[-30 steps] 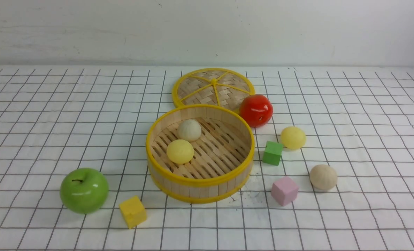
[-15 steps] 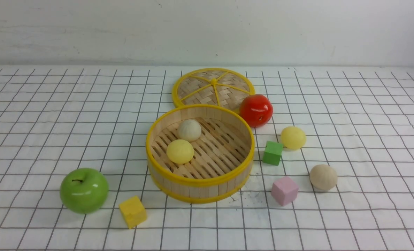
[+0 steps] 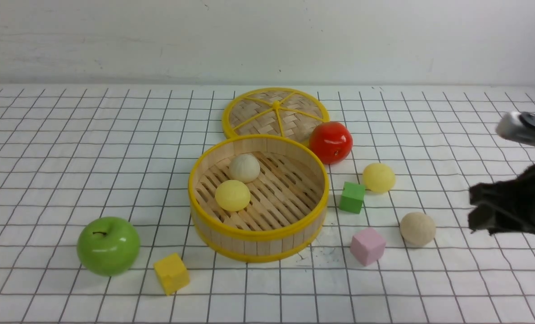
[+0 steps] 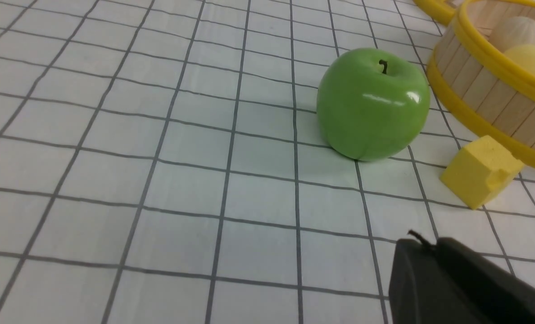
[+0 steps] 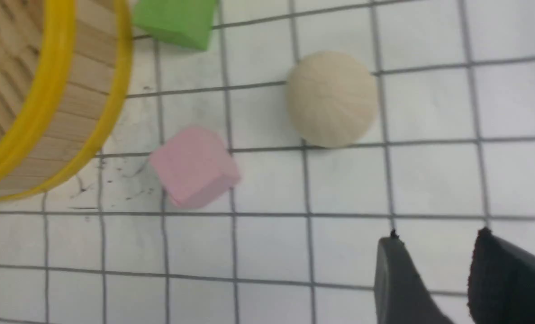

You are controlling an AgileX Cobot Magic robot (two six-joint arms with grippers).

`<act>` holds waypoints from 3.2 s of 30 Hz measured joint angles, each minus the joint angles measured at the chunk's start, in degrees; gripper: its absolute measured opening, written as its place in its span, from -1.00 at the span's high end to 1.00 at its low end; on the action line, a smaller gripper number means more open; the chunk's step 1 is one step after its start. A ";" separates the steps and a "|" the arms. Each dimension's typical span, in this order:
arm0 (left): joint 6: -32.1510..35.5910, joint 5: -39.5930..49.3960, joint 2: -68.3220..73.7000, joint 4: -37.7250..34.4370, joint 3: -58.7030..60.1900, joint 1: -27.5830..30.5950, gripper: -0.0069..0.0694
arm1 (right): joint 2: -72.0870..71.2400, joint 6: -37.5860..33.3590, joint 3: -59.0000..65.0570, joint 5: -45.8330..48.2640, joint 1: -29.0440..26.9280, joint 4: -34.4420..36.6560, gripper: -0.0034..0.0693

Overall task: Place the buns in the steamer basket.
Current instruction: Use the right arm to grab a steamed stuffed bun, then use the right arm to put the steamed stuffed bun into the steamer

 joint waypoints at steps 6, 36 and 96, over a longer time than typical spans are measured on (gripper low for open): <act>0.00 0.00 0.00 0.00 0.00 0.00 0.69 | 8.82 8.54 -12.16 2.06 8.68 -9.75 0.20; 0.00 0.00 0.00 0.00 0.00 0.00 0.62 | 24.22 20.56 -17.70 0.05 11.63 -23.67 0.20; 0.00 0.00 0.00 0.00 0.00 0.00 0.48 | 32.38 -0.92 -34.79 -3.02 26.20 -0.75 0.15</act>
